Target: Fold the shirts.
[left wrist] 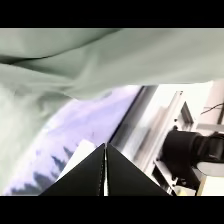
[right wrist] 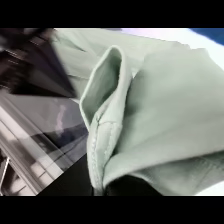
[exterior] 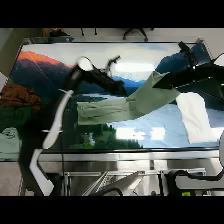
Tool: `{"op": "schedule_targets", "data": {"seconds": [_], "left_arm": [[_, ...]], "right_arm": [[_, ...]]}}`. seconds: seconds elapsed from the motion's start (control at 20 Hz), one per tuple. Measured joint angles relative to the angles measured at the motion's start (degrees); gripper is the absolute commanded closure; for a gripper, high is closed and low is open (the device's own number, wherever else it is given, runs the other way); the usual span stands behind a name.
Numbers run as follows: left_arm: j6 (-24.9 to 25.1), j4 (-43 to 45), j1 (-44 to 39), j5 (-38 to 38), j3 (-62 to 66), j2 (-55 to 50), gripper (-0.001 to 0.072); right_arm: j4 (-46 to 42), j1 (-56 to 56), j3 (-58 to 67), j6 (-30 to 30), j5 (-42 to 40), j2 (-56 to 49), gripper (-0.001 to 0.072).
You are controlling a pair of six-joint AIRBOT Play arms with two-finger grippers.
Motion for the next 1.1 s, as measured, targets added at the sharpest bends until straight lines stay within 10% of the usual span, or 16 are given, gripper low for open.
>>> {"op": "schedule_targets", "data": {"seconds": [0.5, 0.6, 0.65, 0.8, 0.9, 1.1], "left_arm": [[6.0, 0.2, 27.3, -2.7, -22.0, 46.6, 0.0695], [7.9, 0.4, 30.7, -1.9, -29.8, 54.1, 0.0695], [8.6, 0.4, 31.8, -1.6, -33.9, 57.3, 0.0694], [10.1, 0.4, 34.6, 0.1, -46.0, 66.0, 0.0695], [11.0, 0.4, 36.5, 1.2, -51.7, 70.5, 0.0695], [11.9, 0.3, 40.9, 2.2, -57.1, 76.3, 0.0695]], "right_arm": [[1.4, 35.6, 0.0, 3.5, -32.3, -15.3, 0.0666], [4.9, 42.2, 0.0, -0.2, -43.3, -21.0, 0.0178], [8.4, 45.1, 0.0, -3.3, -47.8, -23.3, 0.0049], [17.4, 49.2, 0.3, -14.6, -52.8, -26.0, 0.0069], [19.9, 48.5, 0.4, -18.8, -50.4, -24.8, 0.0285], [16.9, 40.2, 0.4, -18.9, -41.0, -18.5, 0.0278]]}}
